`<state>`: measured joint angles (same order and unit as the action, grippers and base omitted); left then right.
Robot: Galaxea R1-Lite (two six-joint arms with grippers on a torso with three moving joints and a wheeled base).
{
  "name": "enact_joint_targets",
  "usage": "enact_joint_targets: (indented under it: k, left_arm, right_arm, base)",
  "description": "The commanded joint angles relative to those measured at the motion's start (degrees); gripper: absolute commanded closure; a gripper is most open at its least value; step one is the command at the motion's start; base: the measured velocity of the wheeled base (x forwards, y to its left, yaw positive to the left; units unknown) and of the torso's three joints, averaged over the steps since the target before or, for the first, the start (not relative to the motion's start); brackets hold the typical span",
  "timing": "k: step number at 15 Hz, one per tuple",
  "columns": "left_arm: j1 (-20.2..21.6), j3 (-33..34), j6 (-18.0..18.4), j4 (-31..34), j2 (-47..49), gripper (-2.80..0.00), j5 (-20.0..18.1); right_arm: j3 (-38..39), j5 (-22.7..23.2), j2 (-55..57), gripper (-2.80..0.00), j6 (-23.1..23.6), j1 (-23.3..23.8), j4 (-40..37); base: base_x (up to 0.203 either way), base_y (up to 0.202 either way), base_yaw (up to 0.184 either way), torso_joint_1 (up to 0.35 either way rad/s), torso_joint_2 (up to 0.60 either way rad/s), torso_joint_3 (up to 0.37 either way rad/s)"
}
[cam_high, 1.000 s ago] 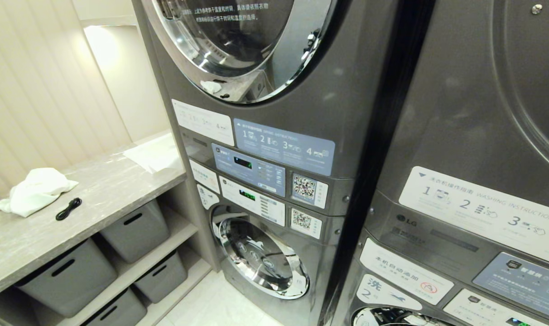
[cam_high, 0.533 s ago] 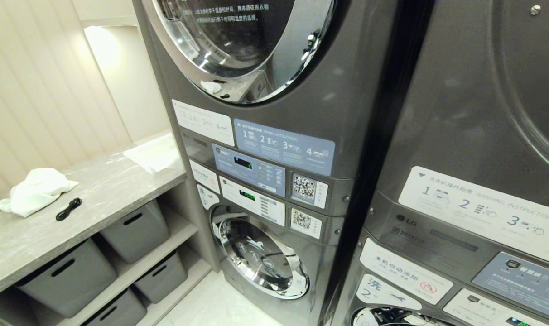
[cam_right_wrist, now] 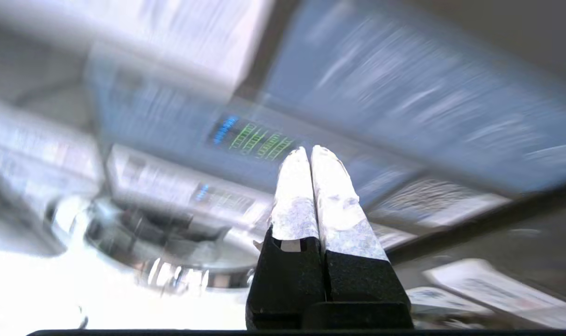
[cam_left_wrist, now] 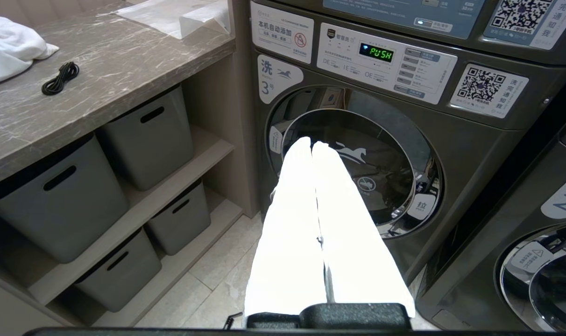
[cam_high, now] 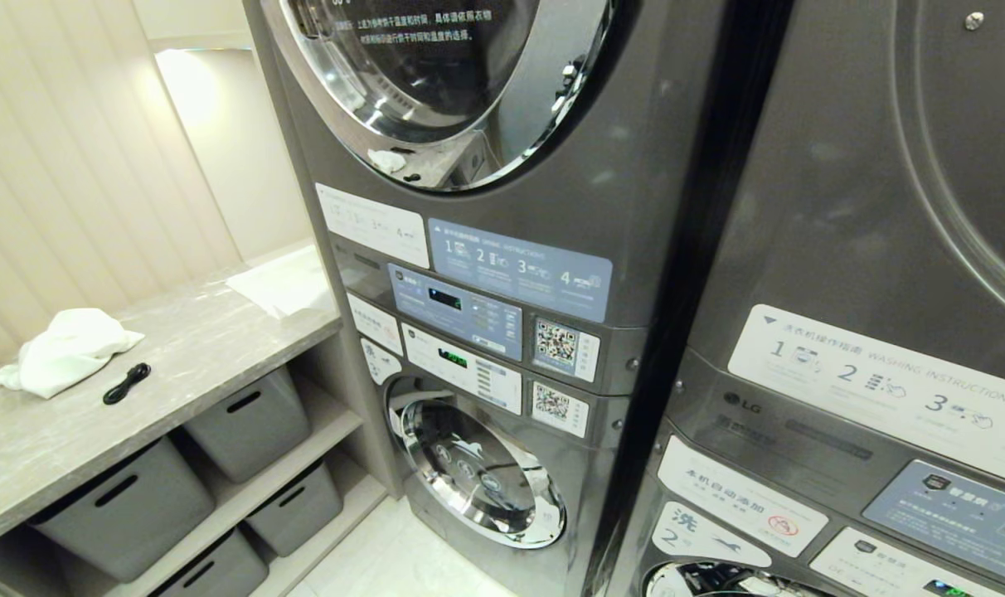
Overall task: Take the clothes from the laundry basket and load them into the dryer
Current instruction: Put the clothes in the dryer
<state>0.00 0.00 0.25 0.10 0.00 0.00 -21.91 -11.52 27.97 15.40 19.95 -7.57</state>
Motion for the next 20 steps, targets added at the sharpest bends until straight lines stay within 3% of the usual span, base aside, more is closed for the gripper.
enact_joint_targets:
  k: [1,3,6,9,13,19,20]
  left_arm:
    - [0.0,0.09,0.02,-0.01,-0.09,0.0,0.0]
    - [0.0,0.09,0.02,-0.01,-0.09,0.0,0.0]
    - [0.0,0.09,0.02,-0.01,-0.09,0.0,0.0]
    - [0.0,0.09,-0.01,-0.01,-0.09,0.0,0.0]
    - [0.0,0.09,0.02,-0.01,-0.09,0.0,0.0]
    - [0.0,0.09,0.02,-0.01,-0.09,0.0,0.0]
    - [0.0,0.09,0.02,-0.01,-0.09,0.0,0.0]
  right_arm:
    - [15.85,1.32,-6.95,0.0,1.13,-3.62,9.05]
    - [22.27,3.78,-10.18,0.0,0.85,-6.14,11.9]
    - [22.01,9.55,-8.98,0.0,-3.79,-16.18,12.24]
    - [21.92,10.59,-12.7,0.0,-2.37,-20.68,11.82]
    - [21.9,10.9,-26.9,0.0,-1.72,-20.3,11.74]
    - [21.88,11.19,-27.99,0.0,-16.34,-20.03,8.01]
    - [21.91,11.17,-27.97,0.0,-16.21,-20.03,8.19]
  base:
    - [0.0,0.0,0.0,0.0,0.0,0.0]
    - [0.0,0.0,0.0,0.0,0.0,0.0]
    - [0.0,0.0,0.0,0.0,0.0,0.0]
    - [0.0,0.0,0.0,0.0,0.0,0.0]
    - [0.0,0.0,0.0,0.0,0.0,0.0]
    - [0.0,0.0,0.0,0.0,0.0,0.0]
    - [0.0,0.0,0.0,0.0,0.0,0.0]
